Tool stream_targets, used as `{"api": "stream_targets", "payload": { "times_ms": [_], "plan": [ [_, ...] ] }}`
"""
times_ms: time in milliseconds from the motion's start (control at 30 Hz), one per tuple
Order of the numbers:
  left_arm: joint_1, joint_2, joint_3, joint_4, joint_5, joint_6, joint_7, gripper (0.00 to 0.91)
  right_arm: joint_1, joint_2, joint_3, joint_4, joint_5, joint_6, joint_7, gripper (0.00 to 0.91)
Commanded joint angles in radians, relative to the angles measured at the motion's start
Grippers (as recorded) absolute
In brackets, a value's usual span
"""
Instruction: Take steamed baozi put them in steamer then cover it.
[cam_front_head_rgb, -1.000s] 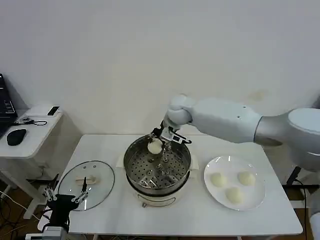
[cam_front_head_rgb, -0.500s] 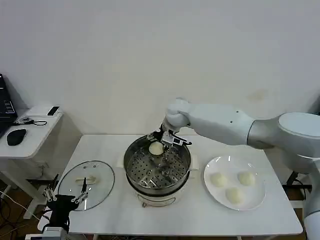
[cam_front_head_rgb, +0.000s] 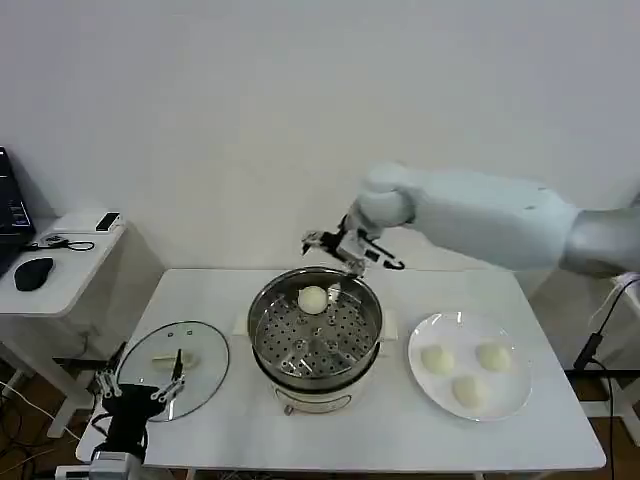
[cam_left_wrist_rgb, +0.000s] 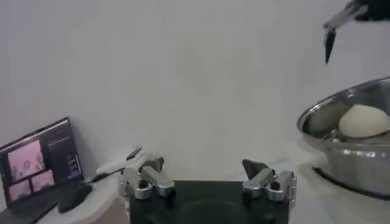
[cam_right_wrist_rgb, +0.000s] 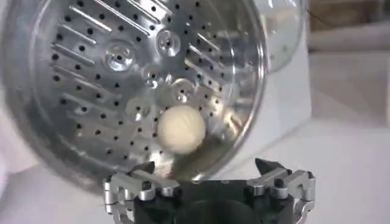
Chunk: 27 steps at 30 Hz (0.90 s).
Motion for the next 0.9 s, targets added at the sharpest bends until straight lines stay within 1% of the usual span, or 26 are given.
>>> {"api": "stream_targets", "payload": {
  "times_ms": [33,67,100,167,267,367,500,600,633,733,900],
  "plan": [
    [-0.005,0.011,0.016,-0.007,0.0,0.003,0.002,0.907,0.119,-0.31,-0.046,0.229,0.143,-0.311,-0.008,0.907],
    [-0.008,0.015,0.017,-0.006,0.0,0.004,0.003,0.907,0.146,-0.408,-0.115,0.277,0.138,-0.355,0.001,0.907],
    [-0.012,0.021,0.017,-0.005,-0.001,0.005,0.004,0.907,0.154,-0.424,-0.136,0.301,0.133,-0.364,0.005,0.907],
    [-0.02,0.035,0.015,-0.004,-0.005,0.01,0.008,0.907,0.191,-0.509,-0.23,0.357,0.125,-0.395,0.014,0.907],
    [-0.035,0.049,0.014,-0.007,-0.014,0.02,0.013,0.907,0.201,-0.587,-0.298,0.401,0.119,-0.417,0.019,0.907],
    [-0.045,0.058,0.018,-0.009,-0.017,0.026,0.018,0.907,0.142,-0.633,-0.307,0.409,0.118,-0.428,0.02,0.907],
    [-0.054,0.06,0.024,-0.005,-0.015,0.03,0.024,0.907,0.0,-0.672,-0.243,0.402,0.122,-0.442,0.021,0.907],
    [-0.057,0.064,0.022,-0.001,-0.015,0.032,0.027,0.907,-0.154,-0.678,-0.139,0.387,0.126,-0.459,0.025,0.907],
    [-0.057,0.064,0.02,0.0,-0.015,0.033,0.027,0.907,-0.223,-0.672,-0.08,0.375,0.132,-0.466,0.034,0.907],
    [-0.052,0.063,0.019,0.002,-0.014,0.032,0.026,0.907,-0.343,-0.645,0.012,0.329,0.137,-0.49,0.051,0.907],
    [-0.047,0.055,0.015,0.003,-0.011,0.032,0.026,0.907,-0.451,-0.595,0.09,0.257,0.13,-0.508,0.064,0.907]
  ]
}}
